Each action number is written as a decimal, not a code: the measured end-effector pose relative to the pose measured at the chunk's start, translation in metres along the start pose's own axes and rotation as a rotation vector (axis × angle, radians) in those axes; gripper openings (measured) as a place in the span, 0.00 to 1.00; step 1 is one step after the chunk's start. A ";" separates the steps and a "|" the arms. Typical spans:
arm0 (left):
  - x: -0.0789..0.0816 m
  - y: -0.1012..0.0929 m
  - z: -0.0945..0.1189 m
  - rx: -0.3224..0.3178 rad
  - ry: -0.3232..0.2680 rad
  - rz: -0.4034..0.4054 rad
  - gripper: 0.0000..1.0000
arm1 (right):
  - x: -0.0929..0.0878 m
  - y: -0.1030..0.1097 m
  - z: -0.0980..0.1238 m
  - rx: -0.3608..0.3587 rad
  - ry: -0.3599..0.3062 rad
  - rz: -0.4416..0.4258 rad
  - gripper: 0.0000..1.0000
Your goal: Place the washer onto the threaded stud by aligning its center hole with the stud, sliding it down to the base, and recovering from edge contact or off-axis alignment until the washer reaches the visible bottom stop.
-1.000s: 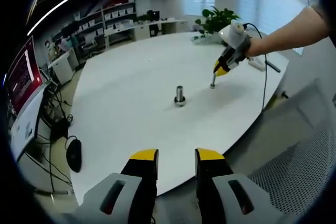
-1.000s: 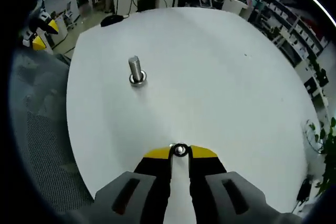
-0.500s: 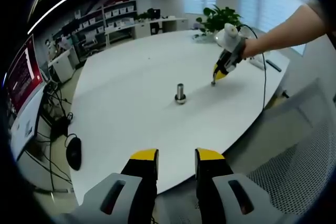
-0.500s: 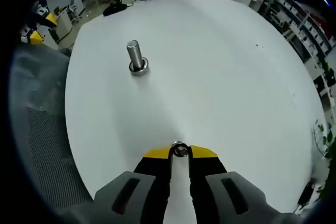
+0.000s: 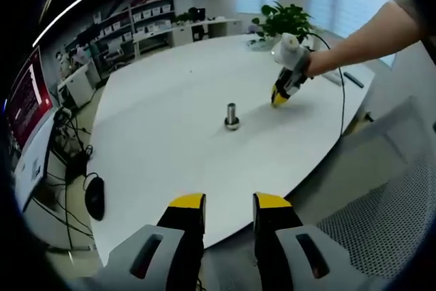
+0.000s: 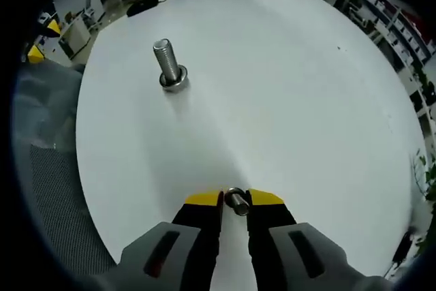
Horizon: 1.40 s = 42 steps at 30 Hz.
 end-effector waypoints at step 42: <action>0.038 -0.014 0.031 -0.121 -0.283 0.056 0.28 | -0.032 0.194 0.165 -0.228 -0.798 -0.346 0.30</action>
Point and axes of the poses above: the point that each gripper's makers call its tool centre point, and the gripper's own axes: z roughly backward along the fingers, y roughly to its left, x roughly out of its top, the point moved 3 cm from there along z, roughly backward along the fingers, and after that the axes turned 15 degrees about x, right-handed, at the moved point
